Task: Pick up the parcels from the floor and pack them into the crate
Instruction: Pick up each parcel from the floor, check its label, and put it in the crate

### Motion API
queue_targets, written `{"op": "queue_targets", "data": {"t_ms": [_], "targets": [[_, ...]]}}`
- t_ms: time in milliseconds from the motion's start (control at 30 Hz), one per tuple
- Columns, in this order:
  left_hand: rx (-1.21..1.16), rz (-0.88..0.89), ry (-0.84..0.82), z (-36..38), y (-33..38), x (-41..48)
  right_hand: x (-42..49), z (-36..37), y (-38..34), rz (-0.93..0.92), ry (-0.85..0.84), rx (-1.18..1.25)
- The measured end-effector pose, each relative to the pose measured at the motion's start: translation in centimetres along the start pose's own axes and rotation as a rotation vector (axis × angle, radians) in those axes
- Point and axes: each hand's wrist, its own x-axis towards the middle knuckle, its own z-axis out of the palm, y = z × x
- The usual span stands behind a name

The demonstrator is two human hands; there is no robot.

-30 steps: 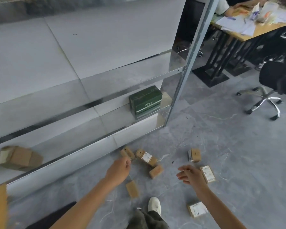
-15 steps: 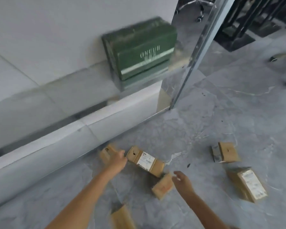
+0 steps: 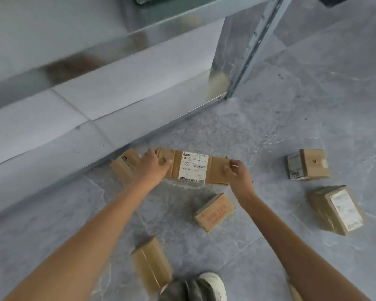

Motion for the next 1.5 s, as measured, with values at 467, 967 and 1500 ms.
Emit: {"op": "queue_targets", "data": {"t_ms": [467, 967, 1500], "targets": [[-0.381, 0.128, 0.425, -49.7, 20.4, -36.3, -39.1, -28.8, -40.0, -0.476, 0.050, 0.479], [-0.593, 0.331, 0.947, -68.9, 25.5, -65.5, -66.9, -41.9, -54.3, -0.952, -0.244, 0.650], [-0.692, 0.384, 0.817, -60.7, 14.9, -89.0, -82.6, -41.4, -40.3, -0.966, -0.498, 0.487]]}}
